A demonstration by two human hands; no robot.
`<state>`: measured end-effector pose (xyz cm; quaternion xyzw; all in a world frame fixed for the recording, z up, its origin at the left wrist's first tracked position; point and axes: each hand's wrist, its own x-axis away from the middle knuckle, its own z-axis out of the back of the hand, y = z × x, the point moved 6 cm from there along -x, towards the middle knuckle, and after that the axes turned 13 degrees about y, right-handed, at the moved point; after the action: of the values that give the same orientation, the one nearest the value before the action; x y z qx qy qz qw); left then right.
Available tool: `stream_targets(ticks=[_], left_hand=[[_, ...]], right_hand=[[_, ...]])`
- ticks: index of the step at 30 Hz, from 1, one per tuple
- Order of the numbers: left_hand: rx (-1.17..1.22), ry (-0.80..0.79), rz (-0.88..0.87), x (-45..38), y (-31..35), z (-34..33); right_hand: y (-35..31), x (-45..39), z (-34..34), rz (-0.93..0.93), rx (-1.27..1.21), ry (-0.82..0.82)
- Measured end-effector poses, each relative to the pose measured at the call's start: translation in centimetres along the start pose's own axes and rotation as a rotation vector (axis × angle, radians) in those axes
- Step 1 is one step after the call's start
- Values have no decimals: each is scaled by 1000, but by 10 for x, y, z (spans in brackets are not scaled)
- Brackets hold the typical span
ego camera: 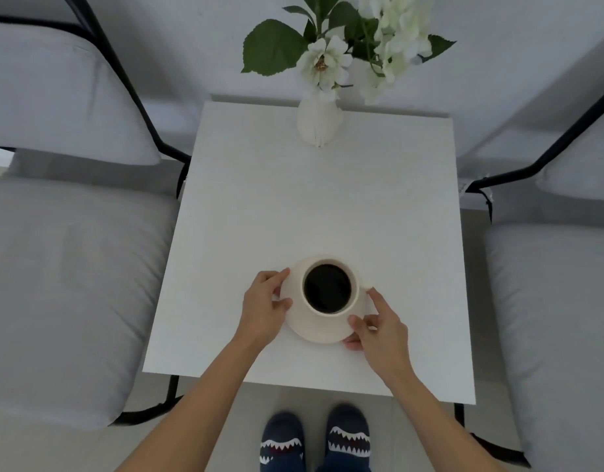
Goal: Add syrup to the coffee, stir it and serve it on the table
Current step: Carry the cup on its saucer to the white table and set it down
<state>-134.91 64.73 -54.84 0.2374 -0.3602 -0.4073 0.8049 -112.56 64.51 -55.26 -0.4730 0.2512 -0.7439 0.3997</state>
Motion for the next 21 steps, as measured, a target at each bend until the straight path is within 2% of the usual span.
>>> stream_targets(ticks=[9, 13, 16, 18, 21], left_hand=[[-17, 21, -59, -5, -1, -3], [-40, 4, -143, 2, 1, -5], [37, -68, -227, 11, 5, -9], [78, -128, -249, 15, 4, -12], [100, -126, -237, 15, 2, -11]], right_hand=[[2, 2, 2, 99, 104, -7], [-5, -1, 11, 275, 253, 110], [-12, -2, 12, 359, 159, 100], [-15, -2, 9, 366, 128, 58], [-17, 0, 7, 339, 108, 36]])
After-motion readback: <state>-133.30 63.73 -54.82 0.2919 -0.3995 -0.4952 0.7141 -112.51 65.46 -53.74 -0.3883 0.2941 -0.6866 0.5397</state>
